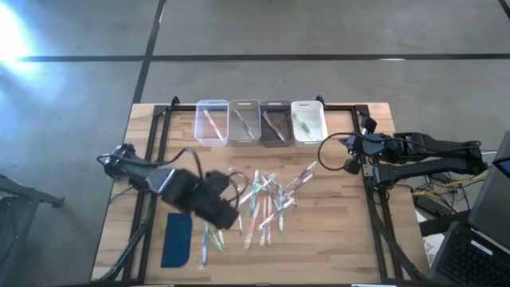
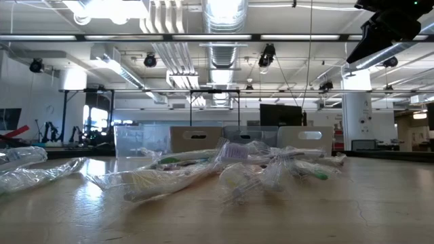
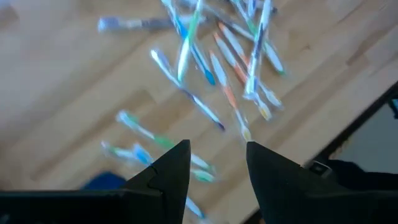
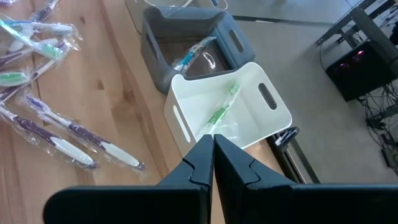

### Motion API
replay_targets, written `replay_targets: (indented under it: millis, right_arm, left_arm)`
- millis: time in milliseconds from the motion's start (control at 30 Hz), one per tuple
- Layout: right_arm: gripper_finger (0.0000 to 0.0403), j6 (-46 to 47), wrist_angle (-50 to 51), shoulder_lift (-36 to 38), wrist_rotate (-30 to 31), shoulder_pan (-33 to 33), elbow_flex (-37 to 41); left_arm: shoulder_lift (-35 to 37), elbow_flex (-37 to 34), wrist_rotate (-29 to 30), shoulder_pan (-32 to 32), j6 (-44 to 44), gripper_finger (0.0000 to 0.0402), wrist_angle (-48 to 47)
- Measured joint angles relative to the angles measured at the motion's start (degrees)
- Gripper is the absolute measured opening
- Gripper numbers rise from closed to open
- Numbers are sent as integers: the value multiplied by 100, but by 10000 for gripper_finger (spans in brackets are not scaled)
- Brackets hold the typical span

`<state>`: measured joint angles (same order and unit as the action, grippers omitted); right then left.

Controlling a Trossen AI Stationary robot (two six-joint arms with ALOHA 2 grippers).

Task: Pick & Place Toothbrushes
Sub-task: Put the blue toothbrush into the black transparent bin

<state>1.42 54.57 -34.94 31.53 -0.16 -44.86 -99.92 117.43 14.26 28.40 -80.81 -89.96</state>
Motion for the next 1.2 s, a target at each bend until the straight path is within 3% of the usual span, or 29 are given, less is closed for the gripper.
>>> replay_targets:
  millis: [433,767,1000,1200]
  right_arm:
    - [8,0,-1,0,0,0,0]
    - [8,-8,-1,0,0,0,0]
    - [8,-2,-1,0,0,0,0]
    - [8,-8,-1,0,0,0,0]
  left_arm:
    - [0,-847,-417,1437,-3240,120,-5]
    - [0,-1557,-685,1531,-3278,117,632]
    - [0,-2122,-739,1442,-3471,117,1585]
    - [0,-2679,-1393,1352,-3837,123,1947]
